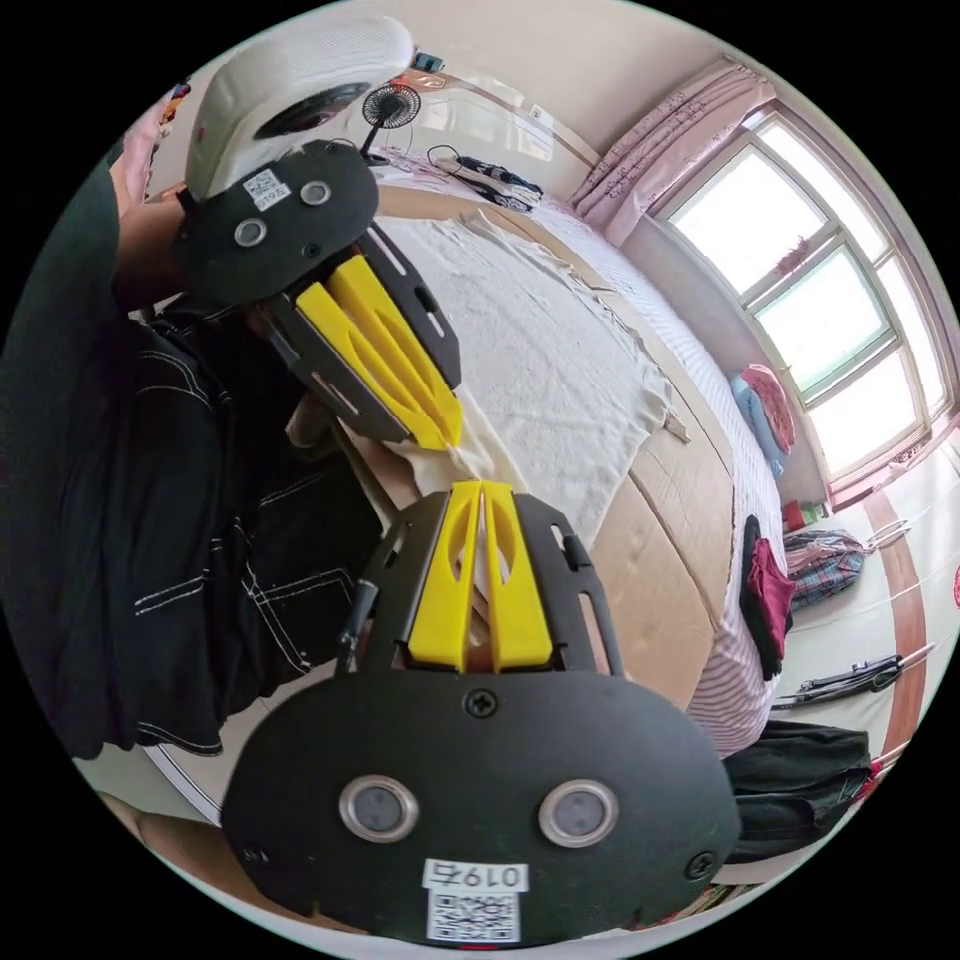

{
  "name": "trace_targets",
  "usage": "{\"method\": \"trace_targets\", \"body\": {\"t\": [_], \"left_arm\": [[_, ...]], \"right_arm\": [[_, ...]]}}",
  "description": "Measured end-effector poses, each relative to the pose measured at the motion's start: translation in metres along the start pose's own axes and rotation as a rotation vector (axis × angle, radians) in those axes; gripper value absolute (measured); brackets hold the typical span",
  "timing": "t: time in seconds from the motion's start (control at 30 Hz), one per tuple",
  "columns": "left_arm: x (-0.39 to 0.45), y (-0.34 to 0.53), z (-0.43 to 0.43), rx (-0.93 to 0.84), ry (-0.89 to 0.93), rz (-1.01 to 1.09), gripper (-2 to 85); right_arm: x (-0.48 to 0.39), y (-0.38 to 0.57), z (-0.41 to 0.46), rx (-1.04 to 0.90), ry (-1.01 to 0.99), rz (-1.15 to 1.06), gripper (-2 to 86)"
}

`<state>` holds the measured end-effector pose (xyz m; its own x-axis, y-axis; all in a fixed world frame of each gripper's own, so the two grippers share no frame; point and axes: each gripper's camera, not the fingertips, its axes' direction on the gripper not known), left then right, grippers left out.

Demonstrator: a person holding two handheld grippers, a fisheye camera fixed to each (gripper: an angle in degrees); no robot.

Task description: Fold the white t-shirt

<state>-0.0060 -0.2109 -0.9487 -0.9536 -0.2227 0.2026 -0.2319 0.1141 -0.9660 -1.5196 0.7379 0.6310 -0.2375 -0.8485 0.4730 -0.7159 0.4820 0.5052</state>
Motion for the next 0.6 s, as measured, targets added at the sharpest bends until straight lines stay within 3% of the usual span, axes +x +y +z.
{"method": "trace_targets", "body": {"t": [0.27, 0.6], "left_arm": [[0.014, -0.002, 0.005, -0.009, -0.014, 0.008, 1.3], [0.026, -0.003, 0.009, -0.008, -0.016, 0.022, 0.7]], "right_arm": [[0.030, 0.003, 0.002, -0.048, -0.009, 0.030, 5.3], [0.084, 0.002, -0.016, 0.002, -0.063, 0.138, -0.7]]}}
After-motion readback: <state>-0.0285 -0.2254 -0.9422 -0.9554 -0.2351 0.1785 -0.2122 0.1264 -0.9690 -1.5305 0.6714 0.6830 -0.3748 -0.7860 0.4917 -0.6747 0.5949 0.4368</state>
